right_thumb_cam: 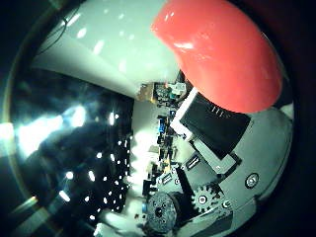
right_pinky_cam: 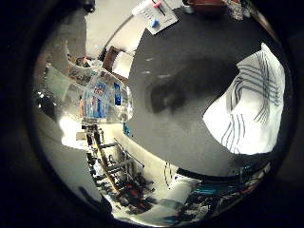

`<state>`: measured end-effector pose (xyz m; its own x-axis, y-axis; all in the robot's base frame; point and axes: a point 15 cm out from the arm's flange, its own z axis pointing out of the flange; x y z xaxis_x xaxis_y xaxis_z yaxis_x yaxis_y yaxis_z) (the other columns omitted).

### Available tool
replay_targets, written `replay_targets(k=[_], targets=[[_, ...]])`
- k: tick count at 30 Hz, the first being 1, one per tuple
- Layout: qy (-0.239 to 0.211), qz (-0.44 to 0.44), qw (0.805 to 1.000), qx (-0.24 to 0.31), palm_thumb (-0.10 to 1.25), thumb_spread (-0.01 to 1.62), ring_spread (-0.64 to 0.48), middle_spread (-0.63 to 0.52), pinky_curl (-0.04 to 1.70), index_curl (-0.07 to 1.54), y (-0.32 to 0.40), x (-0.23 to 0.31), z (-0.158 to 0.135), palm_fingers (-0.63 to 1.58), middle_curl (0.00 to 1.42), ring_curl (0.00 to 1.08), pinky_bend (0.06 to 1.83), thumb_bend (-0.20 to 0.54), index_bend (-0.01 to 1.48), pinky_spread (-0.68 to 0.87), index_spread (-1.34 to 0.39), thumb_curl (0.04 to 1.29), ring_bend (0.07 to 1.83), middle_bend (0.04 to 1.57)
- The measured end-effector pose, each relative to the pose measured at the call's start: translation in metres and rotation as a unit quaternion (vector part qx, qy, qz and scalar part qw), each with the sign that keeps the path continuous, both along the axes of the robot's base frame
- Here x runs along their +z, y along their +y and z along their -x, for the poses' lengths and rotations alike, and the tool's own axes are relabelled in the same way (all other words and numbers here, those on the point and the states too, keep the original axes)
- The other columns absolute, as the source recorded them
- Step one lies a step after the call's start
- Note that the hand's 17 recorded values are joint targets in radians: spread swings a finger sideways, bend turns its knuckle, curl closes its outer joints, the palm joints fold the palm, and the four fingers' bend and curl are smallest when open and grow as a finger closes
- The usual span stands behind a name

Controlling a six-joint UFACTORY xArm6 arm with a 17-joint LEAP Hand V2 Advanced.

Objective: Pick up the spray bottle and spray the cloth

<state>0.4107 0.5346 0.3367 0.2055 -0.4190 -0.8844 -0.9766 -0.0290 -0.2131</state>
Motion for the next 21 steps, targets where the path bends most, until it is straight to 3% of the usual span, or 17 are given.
replay_targets(k=[5, 9, 21], targets=[[-0.013, 0.006, 1.000, -0.002, 1.01, 0.79, -0.21, -0.17, 0.58, 0.65, -0.004, 0.002, -0.011, 1.26, 0.64, 0.53, 1.25, -0.011, 1.12, -0.34, -0.27, 1.05, 1.40, 1.30], [-0.055, 0.025, 0.998, -0.006, 1.01, 0.78, -0.21, -0.17, 0.58, 0.65, -0.005, 0.018, -0.026, 1.25, 0.64, 0.53, 1.26, -0.013, 1.12, -0.34, -0.27, 1.05, 1.40, 1.30], [-0.078, 0.130, 0.988, -0.001, 1.01, 0.73, -0.22, -0.18, 0.58, 0.65, 0.002, 0.008, -0.039, 1.25, 0.65, 0.53, 1.26, -0.016, 1.12, -0.34, -0.27, 1.05, 1.40, 1.30]])
